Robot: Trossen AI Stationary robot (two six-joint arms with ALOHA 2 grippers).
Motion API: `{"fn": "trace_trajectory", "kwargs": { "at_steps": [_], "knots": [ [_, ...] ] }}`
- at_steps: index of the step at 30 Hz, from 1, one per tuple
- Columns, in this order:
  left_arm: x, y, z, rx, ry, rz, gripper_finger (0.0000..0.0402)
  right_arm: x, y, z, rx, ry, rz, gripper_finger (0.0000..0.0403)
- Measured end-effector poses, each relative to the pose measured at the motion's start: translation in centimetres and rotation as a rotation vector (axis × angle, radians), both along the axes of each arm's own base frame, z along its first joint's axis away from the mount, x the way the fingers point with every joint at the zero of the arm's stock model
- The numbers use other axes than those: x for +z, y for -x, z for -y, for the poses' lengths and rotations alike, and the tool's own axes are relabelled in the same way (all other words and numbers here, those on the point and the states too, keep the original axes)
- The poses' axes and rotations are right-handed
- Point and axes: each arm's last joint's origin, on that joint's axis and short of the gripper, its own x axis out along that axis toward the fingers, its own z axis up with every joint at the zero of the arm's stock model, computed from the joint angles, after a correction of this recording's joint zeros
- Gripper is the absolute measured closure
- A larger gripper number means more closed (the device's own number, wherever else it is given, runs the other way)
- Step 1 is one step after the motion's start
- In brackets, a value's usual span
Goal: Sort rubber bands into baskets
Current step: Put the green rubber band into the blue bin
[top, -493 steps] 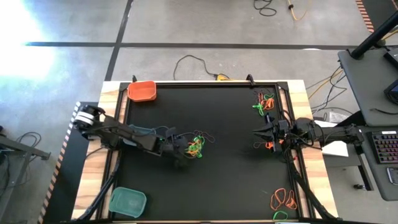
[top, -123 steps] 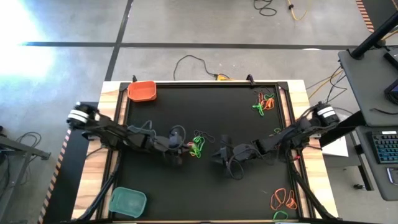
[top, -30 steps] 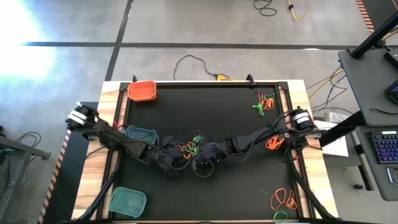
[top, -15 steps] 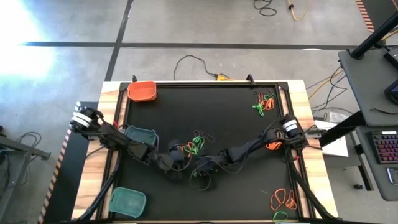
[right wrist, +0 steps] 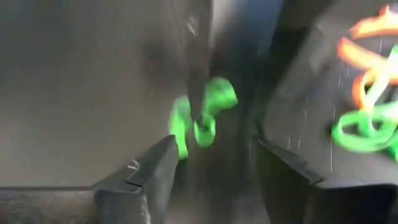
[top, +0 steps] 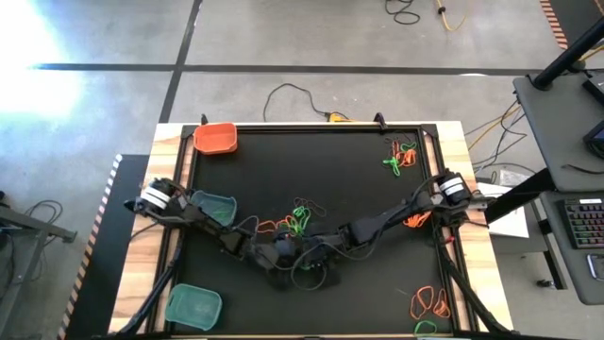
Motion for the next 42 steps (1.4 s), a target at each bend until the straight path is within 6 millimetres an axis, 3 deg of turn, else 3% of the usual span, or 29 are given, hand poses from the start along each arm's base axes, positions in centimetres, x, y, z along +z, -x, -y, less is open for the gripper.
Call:
{"fn": "trace_trajectory", "kwargs": {
  "at_steps": [6, 13, 20, 25, 30, 36, 42],
  "knots": [
    [-0.7, -1.3, 0.7, -0.008, -0.04, -0.082, 0.0268, 1.2, 1.6, -0.3, -0.031, 0.006, -0.105, 0.0187],
    [-1.1, -1.5, 0.9, -0.033, -0.026, -0.126, 0.0272, 2.0, 2.3, -0.9, -0.02, 0.004, -0.111, 0.0193],
    [0.9, -0.5, 0.7, -0.085, 0.002, -0.179, 0.0291, 2.0, 2.3, -0.9, -0.02, 0.004, -0.109, 0.0193],
    [2.3, -0.4, 0.9, -0.092, 0.025, -0.133, 0.0283, 2.0, 2.2, -0.9, -0.027, 0.0, -0.106, 0.0193],
    [1.9, -0.1, 1.7, -0.105, 0.025, -0.14, 0.025, 2.0, 2.2, -0.9, -0.043, -0.009, -0.109, 0.0193],
    [-0.3, -0.6, 1.9, -0.077, 0.014, -0.13, 0.0205, 2.0, 2.2, -0.9, -0.043, -0.011, -0.104, 0.0193],
    [-1.4, -0.8, 1.8, 0.014, -0.02, -0.122, 0.0203, 2.1, 2.2, -0.9, -0.042, -0.012, -0.102, 0.0193]
  ]
}}
